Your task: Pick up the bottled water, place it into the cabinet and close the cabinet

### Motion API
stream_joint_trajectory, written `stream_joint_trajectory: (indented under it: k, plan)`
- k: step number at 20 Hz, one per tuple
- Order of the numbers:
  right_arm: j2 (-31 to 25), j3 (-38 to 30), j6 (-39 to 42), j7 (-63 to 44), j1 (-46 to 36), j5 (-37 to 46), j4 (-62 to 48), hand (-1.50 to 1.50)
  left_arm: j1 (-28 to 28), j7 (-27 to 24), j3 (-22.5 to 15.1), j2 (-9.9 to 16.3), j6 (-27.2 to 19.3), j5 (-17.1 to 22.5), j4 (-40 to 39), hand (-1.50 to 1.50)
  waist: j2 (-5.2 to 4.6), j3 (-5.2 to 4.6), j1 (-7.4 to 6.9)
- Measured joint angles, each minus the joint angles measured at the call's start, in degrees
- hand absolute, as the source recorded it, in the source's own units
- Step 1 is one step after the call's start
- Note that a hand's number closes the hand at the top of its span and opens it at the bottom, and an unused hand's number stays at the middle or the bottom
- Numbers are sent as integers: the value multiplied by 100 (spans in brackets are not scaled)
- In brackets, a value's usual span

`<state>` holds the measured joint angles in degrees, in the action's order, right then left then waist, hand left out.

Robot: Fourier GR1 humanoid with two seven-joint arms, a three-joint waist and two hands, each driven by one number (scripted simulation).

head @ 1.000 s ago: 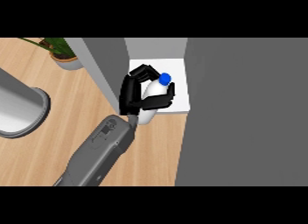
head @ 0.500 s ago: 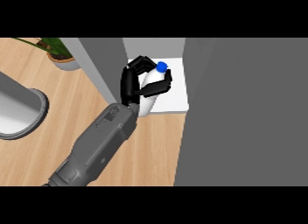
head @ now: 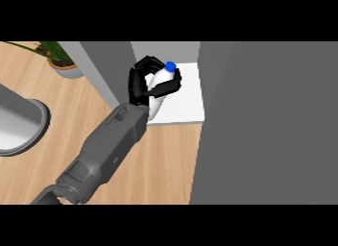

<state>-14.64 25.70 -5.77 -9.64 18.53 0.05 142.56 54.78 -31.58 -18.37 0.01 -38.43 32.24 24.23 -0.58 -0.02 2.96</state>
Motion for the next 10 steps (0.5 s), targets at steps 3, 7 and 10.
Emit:
stream_joint_trajectory:
  k: [3,7,10]
  plan:
    - [-25,-12,77,62,10,-18,0,-150,180,-147,46,0,-60,94,-309,150,-17,-1,58]
    - [-8,-36,145,161,11,-39,-31,-150,495,-258,71,0,-115,-1,-817,-150,-41,-1,89]
    - [-13,-42,170,180,59,-51,-26,-150,712,-274,121,51,-28,-65,-1150,-150,-50,-1,99]
